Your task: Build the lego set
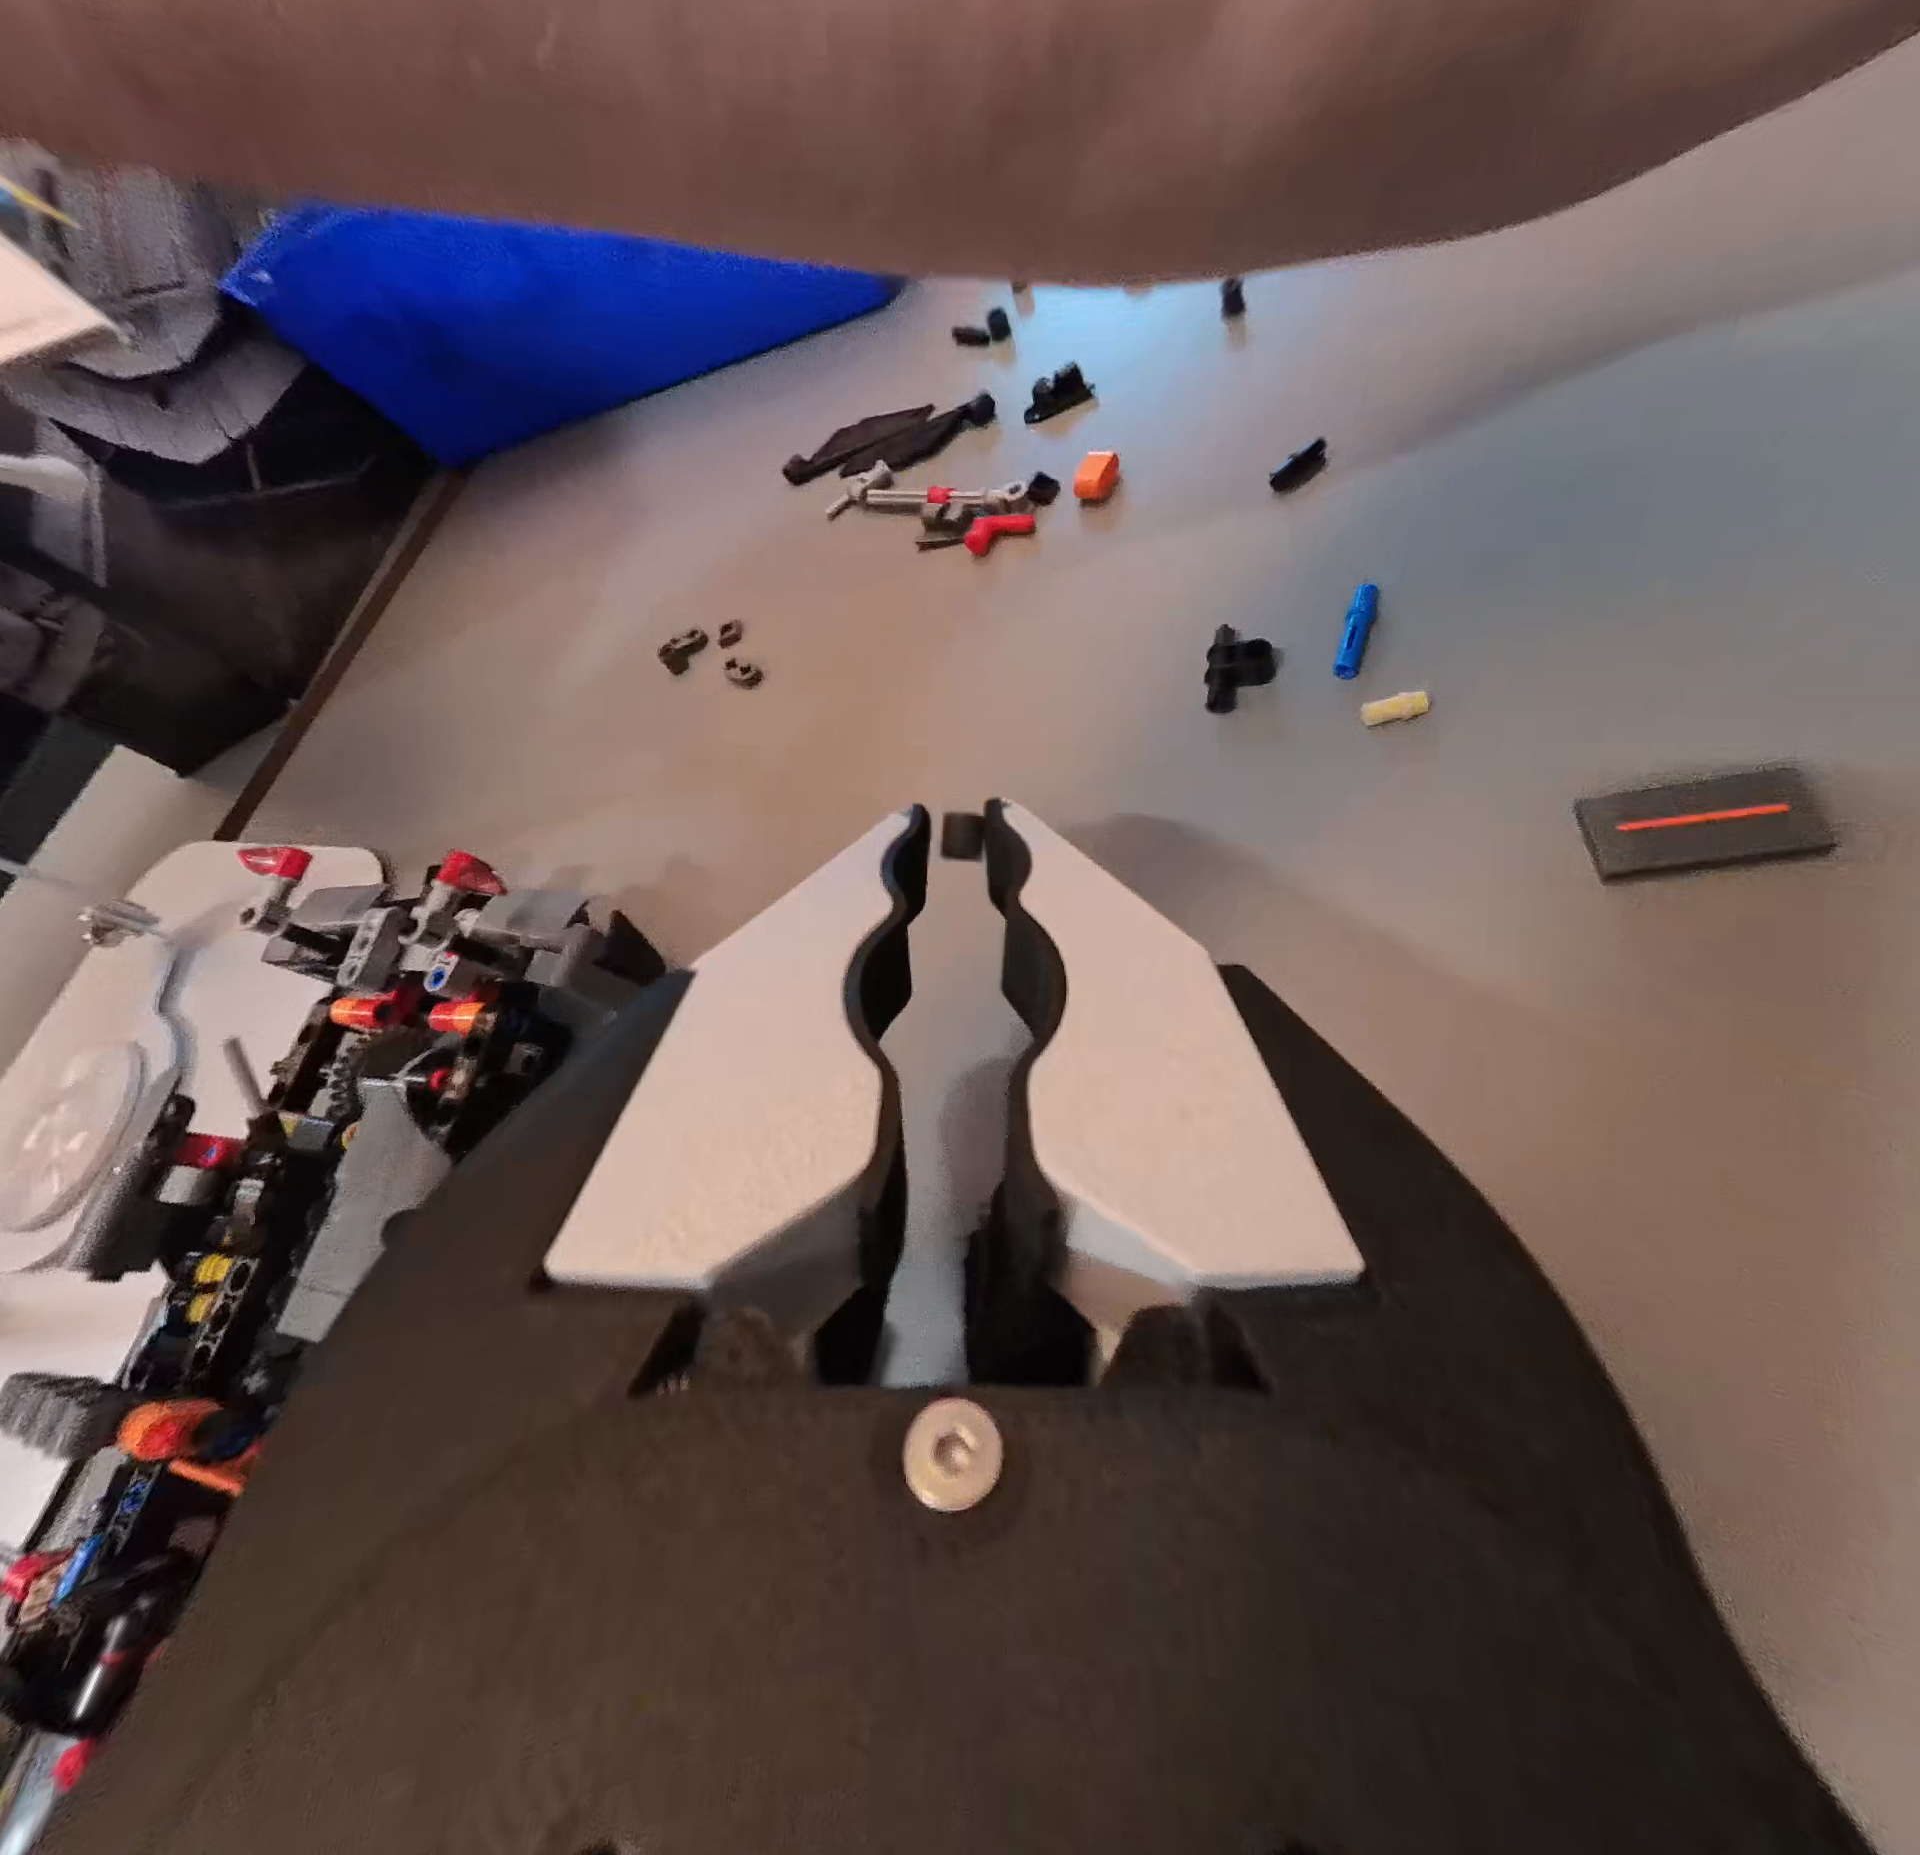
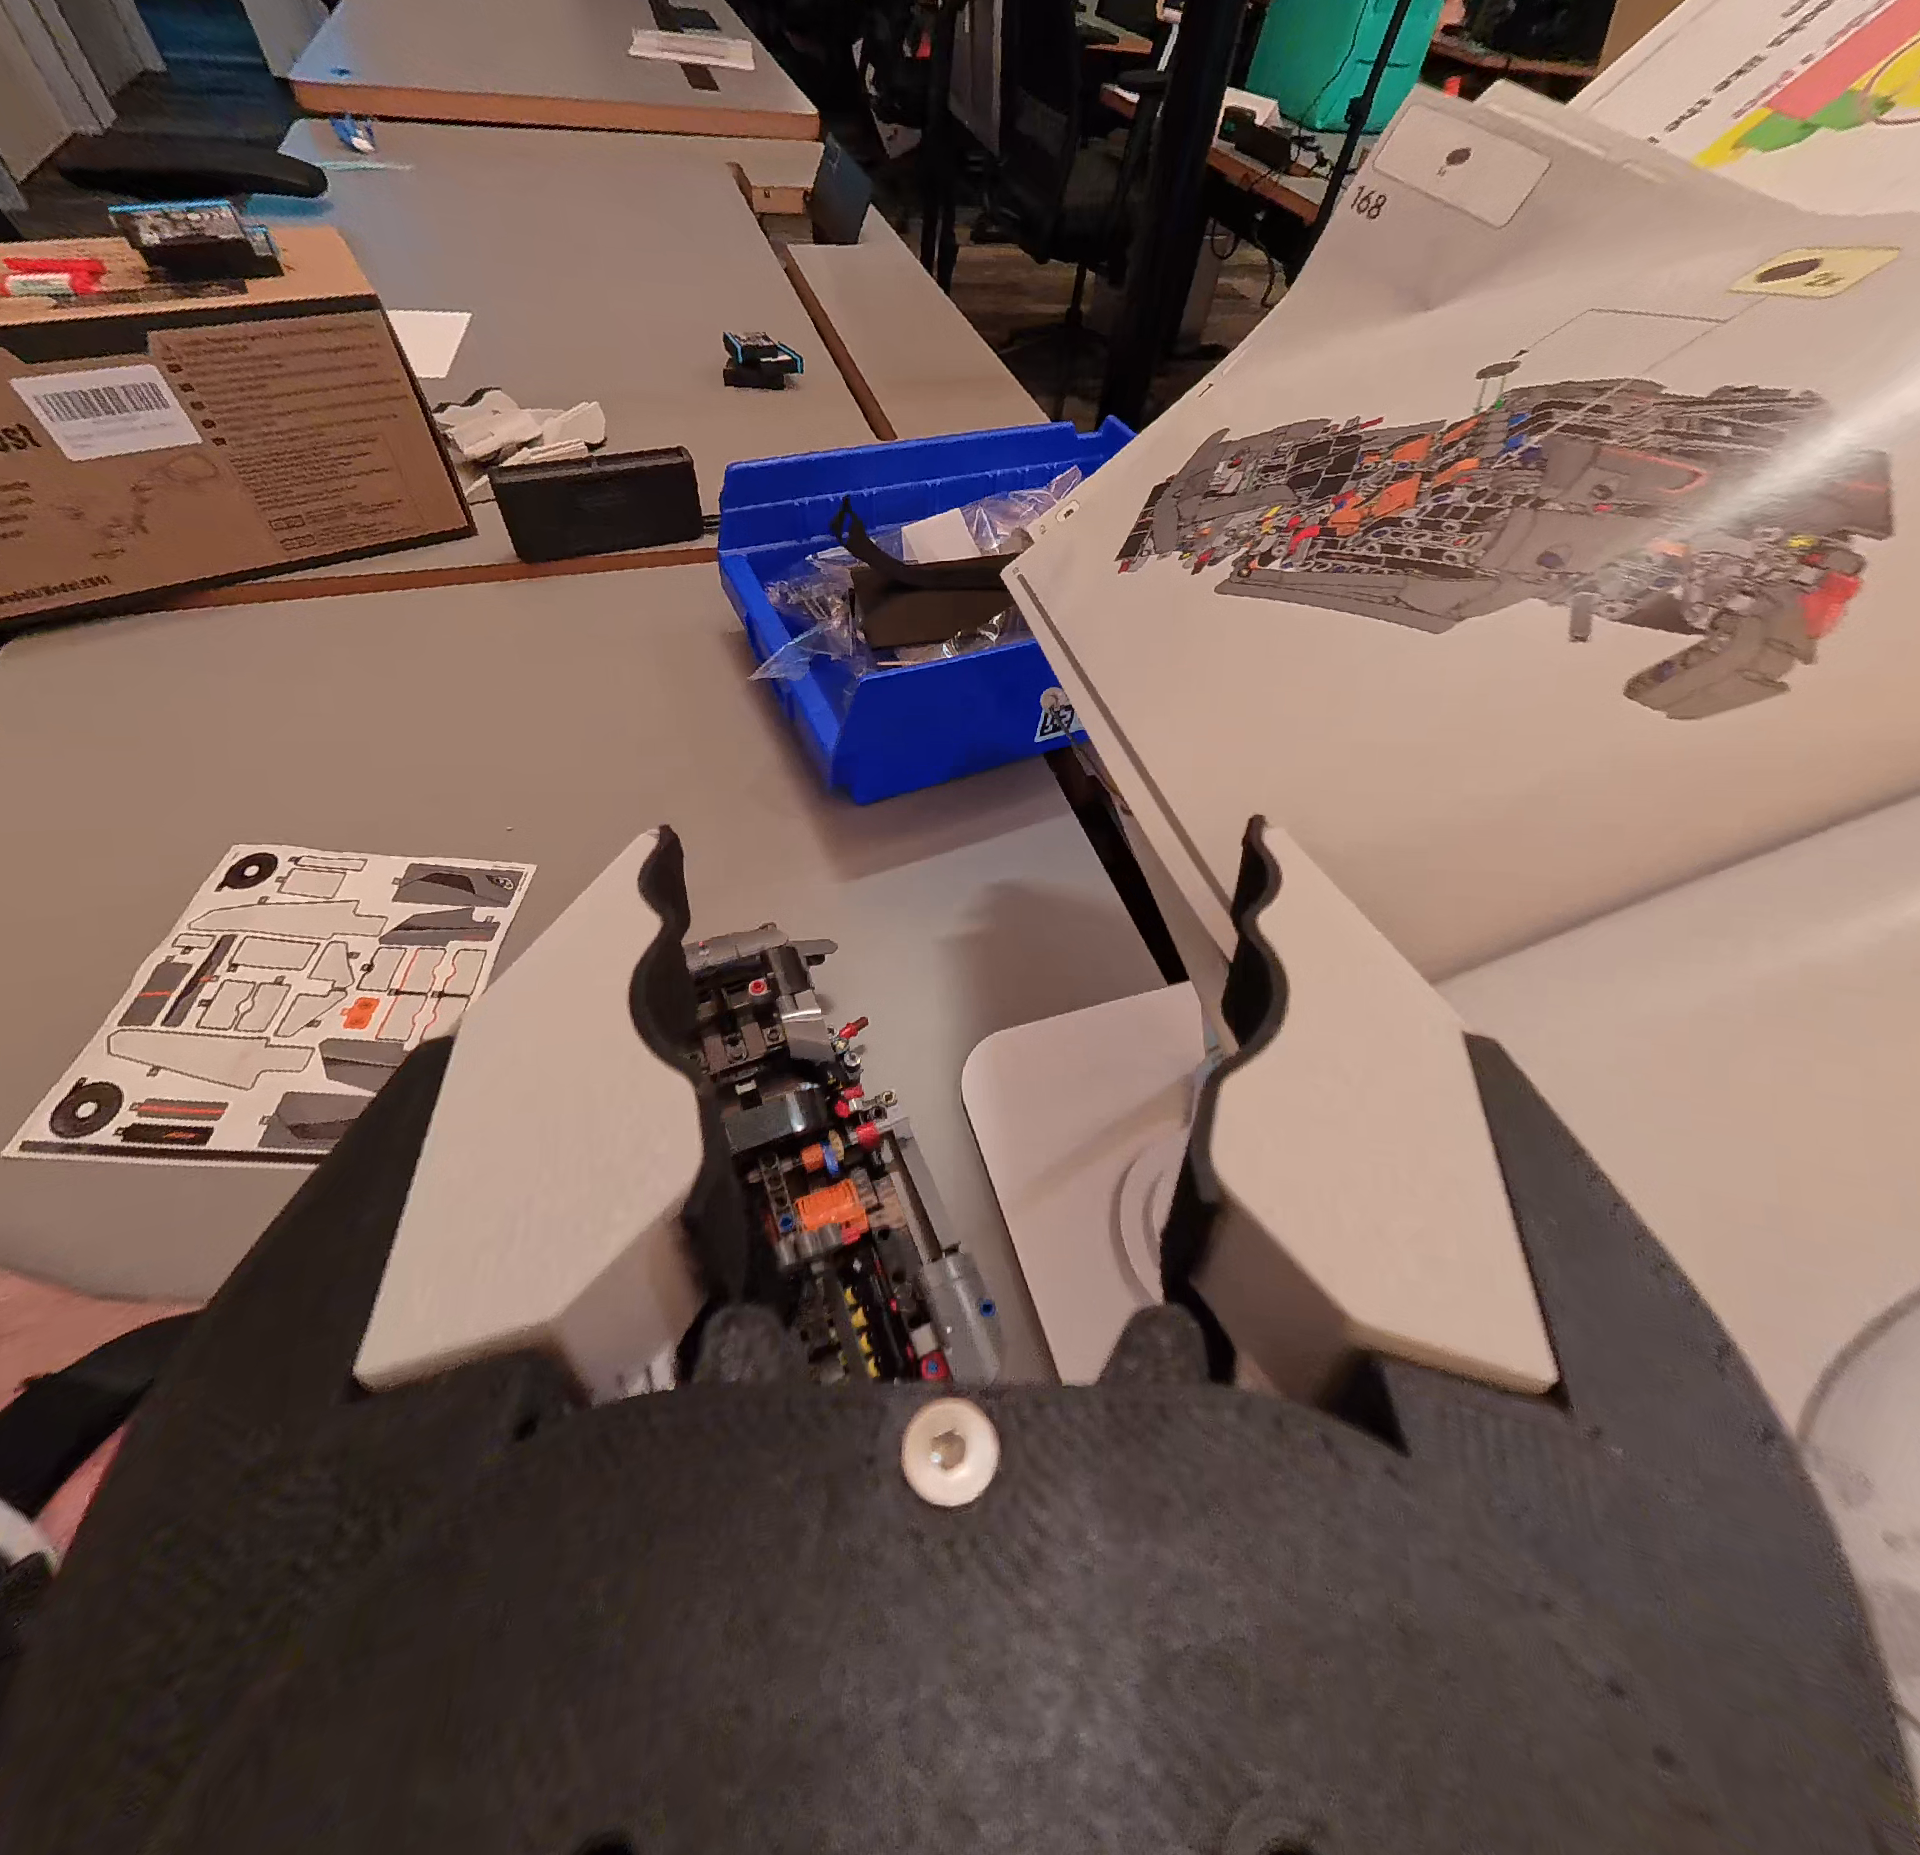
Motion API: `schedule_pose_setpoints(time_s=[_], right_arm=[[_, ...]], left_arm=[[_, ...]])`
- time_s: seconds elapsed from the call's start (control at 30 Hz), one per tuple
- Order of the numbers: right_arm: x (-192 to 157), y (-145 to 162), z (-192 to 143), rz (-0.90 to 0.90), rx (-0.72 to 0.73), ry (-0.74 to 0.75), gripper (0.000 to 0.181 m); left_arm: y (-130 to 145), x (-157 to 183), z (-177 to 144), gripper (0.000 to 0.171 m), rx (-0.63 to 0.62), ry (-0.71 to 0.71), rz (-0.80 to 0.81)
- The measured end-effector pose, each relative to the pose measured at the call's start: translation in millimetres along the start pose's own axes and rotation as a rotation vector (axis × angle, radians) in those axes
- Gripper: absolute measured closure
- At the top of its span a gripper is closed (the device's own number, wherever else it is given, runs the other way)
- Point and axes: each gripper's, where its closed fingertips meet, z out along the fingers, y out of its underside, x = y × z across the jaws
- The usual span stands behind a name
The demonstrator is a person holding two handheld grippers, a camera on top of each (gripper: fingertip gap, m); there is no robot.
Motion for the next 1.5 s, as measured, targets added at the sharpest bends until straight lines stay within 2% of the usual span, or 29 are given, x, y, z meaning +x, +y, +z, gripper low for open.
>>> schedule_pose_setpoints(time_s=[0.23, 0.4, 0.7, 0.83, 0.93, 1.03, 1.13, 1.2, 1.27, 1.37, 1.47, 1.5], right_arm=[[-7.3, -3.5, -38.7, -0.016, 0.014, 0.037, 0.078], [-10.3, -2.6, -61.5, -0.028, 0.015, 0.076, 0.078], [-26.0, 7.6, -102.0, -0.025, 0.011, 0.123, 0.079], [-34.5, 16.6, -118.3, -0.028, -0.003, 0.145, 0.079], [-26.0, 28.9, -129.4, -0.038, -0.033, 0.21, 0.079], [-12.8, 37.6, -132.8, -0.004, -0.037, 0.25, 0.077], [-1.7, 41.9, -123.6, -0.017, -0.046, 0.278, 0.078], [0.4, 36.2, -106.9, -0.041, -0.027, 0.261, 0.079], [1.8, 29.9, -83.6, -0.091, -0.03, 0.236, 0.077], [5.1, 15.8, -47.5, -0.212, -0.028, 0.213, 0.08], [23.1, 15.4, -13.9, -0.258, -0.079, 0.218, 0.08], [30.5, 21.2, -3.9, -0.258, -0.116, 0.218, 0.079]], left_arm=[[10.0, -3.1, 2.3, 0.15, -0.051, -0.013, 0.002], [5.2, -15.1, -6.9, 0.135, -0.01, -0.061, -0.019], [-8.6, -45.6, -32.9, 0.137, 0.071, -0.223, -0.03], [-14.4, -73.1, -61.3, 0.135, 0.125, -0.351, -0.088], [-16.8, -111.0, -106.7, 0.128, 0.157, -0.498, -0.184], [-9.2, -162.0, -166.1, 0.121, 0.164, -0.645, -0.265], [13.0, -225.3, -220.1, 0.107, 0.168, -0.765, -0.344], [37.3, -272.8, -242.1, 0.098, 0.164, -0.815, -0.418], [57.5, -319.1, -253.1, 0.087, 0.176, -0.828, -0.494], [63.3, -382.4, -259.3, 0.087, 0.263, -0.828, -0.533], [85.6, -430.3, -240.5, 0.078, 0.267, -0.751, -0.645], [89.7, -437.4, -229.5, 0.082, 0.298, -0.671, -0.712]])
